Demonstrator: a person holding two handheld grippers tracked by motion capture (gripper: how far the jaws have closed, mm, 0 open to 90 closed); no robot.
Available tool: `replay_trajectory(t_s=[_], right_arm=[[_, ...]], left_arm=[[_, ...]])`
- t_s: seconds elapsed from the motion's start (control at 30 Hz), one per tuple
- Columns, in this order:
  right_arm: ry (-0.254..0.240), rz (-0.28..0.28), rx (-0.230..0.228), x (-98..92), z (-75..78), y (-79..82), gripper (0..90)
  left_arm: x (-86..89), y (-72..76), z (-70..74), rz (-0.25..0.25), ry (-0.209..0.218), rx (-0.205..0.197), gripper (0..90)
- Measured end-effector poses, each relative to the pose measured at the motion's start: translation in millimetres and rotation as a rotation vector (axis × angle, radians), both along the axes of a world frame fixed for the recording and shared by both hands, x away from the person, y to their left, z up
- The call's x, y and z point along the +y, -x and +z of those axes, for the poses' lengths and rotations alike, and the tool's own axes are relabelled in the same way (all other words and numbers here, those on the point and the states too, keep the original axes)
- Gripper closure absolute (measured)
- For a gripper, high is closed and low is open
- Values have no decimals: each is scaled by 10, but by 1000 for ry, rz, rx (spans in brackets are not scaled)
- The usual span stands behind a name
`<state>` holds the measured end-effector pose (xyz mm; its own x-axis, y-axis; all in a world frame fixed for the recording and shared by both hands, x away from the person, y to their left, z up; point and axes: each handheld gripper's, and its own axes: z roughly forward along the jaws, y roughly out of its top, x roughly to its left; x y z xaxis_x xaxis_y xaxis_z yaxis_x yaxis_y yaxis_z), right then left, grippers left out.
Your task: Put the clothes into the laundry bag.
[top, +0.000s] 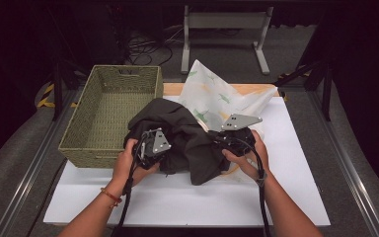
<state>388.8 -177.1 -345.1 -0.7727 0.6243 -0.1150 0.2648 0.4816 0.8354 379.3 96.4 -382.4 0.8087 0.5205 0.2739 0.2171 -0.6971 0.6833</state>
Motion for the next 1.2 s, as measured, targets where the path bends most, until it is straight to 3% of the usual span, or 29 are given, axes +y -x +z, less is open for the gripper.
replay_trajectory(t_s=[0.13,0.2,0.27,0.47,0.57,0.67,0.83,0.93,1.0,1.1,1.2], right_arm=[[-11,2,2,-14,-1,-4,895],[-17,2,5,-14,-4,-8,894],[-16,5,5,-8,-7,-3,895],[-36,22,12,18,-3,11,895],[-72,33,14,17,38,22,895],[-129,51,27,2,104,48,896],[-175,86,38,1,197,139,896],[-174,89,44,-9,203,193,896],[-173,89,51,-41,181,213,896],[-155,69,61,-146,111,230,896],[-125,47,56,-203,52,237,896]], left_arm=[[7,17,27,-75,101,55,893],[-32,23,13,-92,135,64,893],[-73,15,-10,-145,213,105,893],[-449,43,-128,-218,249,102,894],[-589,8,-163,-216,285,98,894],[-694,-45,-190,-186,339,100,894],[-841,-137,-222,-114,421,61,894],[-916,-211,-241,-95,432,59,894],[-976,-258,-283,-91,405,52,894],[-982,-296,-323,-91,415,86,892],[-914,-263,-311,-130,429,98,879]])
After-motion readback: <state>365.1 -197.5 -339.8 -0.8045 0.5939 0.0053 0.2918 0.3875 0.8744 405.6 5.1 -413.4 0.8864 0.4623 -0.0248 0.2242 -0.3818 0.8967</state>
